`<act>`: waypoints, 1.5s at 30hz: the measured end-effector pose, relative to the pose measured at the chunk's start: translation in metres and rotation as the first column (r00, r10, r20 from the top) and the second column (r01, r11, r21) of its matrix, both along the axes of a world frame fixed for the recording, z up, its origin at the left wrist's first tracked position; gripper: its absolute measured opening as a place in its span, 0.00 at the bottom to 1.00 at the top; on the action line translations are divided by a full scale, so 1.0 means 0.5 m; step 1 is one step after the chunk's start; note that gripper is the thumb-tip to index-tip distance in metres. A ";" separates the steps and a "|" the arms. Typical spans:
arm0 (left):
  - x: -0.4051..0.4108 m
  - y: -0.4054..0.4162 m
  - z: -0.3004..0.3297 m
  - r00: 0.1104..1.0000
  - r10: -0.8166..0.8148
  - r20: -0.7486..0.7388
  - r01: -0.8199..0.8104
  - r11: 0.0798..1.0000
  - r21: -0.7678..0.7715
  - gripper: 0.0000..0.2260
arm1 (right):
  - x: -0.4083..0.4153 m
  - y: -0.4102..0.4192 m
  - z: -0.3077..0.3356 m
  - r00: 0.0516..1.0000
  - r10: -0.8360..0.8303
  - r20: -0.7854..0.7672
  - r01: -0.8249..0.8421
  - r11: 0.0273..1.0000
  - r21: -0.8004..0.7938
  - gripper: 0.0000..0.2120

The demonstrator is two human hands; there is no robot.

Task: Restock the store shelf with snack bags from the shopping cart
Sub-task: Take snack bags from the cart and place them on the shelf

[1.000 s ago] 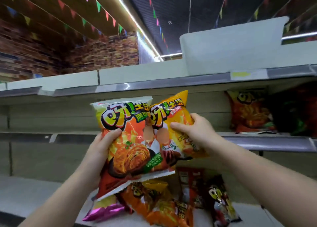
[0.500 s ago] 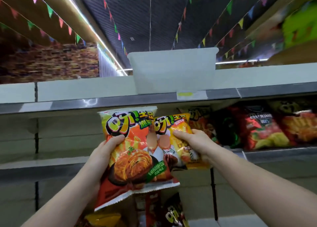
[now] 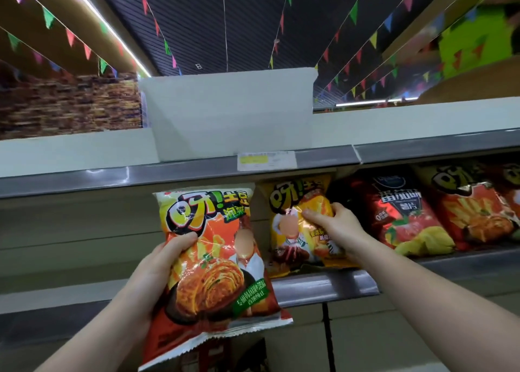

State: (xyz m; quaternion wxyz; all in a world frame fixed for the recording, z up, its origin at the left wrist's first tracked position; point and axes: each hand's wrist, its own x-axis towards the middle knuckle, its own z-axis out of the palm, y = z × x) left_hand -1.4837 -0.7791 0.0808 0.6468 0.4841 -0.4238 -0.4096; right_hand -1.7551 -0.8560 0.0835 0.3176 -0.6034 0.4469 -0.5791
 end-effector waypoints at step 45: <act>0.030 0.158 -0.033 0.970 0.010 0.241 0.009 0.997 -0.077 0.37 | 0.226 0.202 -0.045 0.941 0.339 0.004 -0.337 0.932 0.137 0.33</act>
